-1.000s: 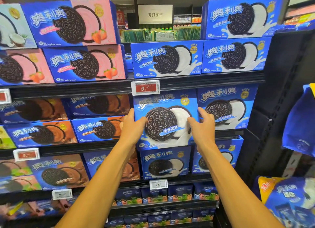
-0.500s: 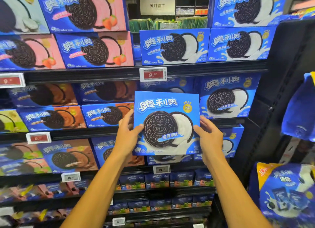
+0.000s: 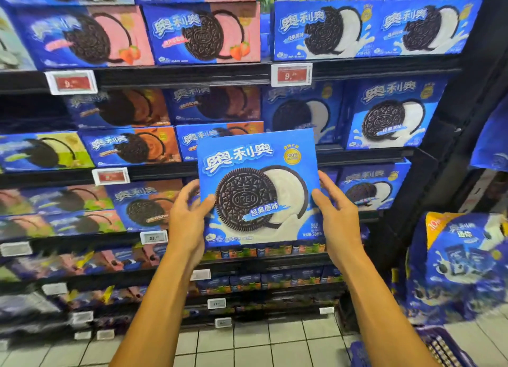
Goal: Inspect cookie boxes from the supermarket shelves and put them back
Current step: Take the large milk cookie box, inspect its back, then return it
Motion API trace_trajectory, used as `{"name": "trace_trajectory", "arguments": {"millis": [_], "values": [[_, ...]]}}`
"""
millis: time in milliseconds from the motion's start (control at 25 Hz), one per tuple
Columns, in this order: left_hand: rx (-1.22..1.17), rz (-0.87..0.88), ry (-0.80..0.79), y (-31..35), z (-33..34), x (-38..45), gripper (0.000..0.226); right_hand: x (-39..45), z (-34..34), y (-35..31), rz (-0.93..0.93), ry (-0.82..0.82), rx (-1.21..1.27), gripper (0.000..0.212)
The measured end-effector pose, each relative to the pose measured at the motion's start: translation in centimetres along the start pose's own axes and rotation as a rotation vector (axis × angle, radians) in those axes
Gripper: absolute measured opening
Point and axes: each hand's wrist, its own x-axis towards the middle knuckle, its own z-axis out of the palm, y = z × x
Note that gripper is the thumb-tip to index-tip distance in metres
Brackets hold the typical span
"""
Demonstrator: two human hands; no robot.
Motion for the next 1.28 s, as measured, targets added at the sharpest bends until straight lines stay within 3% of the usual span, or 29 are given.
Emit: {"name": "trace_trajectory", "arguments": {"millis": [280,520,760,1000,1280], "values": [[-0.173,-0.124,-0.088,0.0,-4.7,-3.1,0.034,-4.1,1.8,0.8,-0.006,0.029,-0.014,0.038],[-0.142,-0.052,-0.156,-0.5,-6.4,-4.8,0.051,-6.7,2.3,1.6,-0.016,-0.017,-0.013,0.036],[-0.187,-0.040,-0.170,-0.8,-8.2,-5.6,0.043,-8.5,2.4,1.7,-0.056,-0.027,-0.057,0.040],[-0.174,-0.044,-0.181,-1.1,-7.6,-6.0,0.054,-8.6,2.2,0.4,-0.136,-0.090,-0.179,0.042],[-0.154,-0.028,-0.150,-1.3,-5.1,-5.6,0.057,-6.8,0.2,1.1,-0.120,-0.073,-0.130,0.055]]}}
